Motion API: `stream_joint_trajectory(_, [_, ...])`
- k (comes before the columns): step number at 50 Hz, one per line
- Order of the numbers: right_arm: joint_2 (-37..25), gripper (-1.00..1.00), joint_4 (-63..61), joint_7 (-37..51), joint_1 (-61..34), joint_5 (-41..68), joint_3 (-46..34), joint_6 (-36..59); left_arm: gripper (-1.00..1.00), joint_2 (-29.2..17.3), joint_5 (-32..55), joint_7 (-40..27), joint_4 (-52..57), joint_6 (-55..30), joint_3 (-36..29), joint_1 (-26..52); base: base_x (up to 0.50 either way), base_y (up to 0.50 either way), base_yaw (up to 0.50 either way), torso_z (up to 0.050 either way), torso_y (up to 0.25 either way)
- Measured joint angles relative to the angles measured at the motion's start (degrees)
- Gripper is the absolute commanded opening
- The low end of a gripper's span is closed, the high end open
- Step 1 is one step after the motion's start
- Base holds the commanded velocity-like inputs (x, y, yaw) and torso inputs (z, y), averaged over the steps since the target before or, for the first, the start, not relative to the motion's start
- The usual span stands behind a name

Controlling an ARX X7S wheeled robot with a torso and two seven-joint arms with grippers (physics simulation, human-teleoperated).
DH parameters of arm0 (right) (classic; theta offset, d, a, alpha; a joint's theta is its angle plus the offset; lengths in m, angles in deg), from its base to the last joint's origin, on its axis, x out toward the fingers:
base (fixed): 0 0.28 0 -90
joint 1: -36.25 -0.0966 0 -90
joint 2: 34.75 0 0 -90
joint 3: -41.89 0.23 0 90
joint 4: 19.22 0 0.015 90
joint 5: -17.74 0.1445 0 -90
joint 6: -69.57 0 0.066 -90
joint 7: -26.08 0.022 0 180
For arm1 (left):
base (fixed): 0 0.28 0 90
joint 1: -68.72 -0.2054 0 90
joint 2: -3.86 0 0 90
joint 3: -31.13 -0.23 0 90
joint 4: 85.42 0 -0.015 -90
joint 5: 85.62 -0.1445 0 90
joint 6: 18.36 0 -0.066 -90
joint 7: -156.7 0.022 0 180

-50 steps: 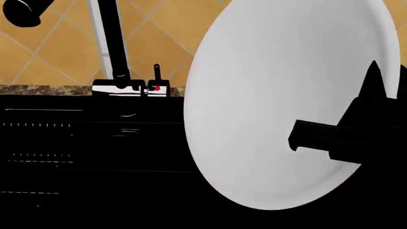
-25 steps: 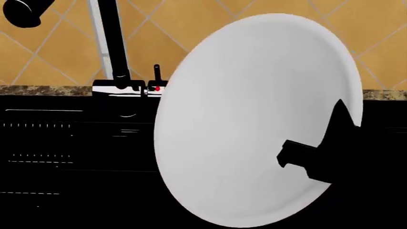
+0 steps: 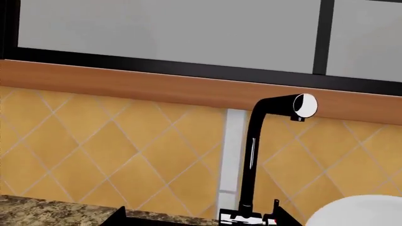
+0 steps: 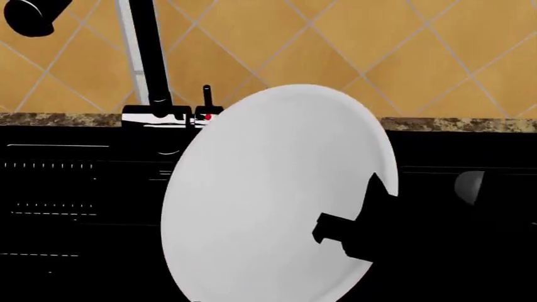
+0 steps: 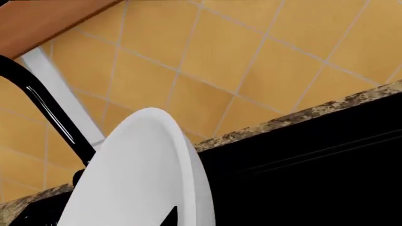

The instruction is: Move the fresh-baked cupcake off the tray onto the counter, and place the bowl used for mixing into the sink.

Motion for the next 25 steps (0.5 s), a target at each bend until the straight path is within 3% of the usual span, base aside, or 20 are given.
stream_joint_trajectory(25, [1.03, -1.0, 11.07, -9.37, -1.71, -10.68, -10.13, -2.49, 1.0, 0.0, 0.42, 0.62, -0.84, 0.83, 0.48, -0.84, 0.0, 0.0, 0.0, 0.0, 0.0])
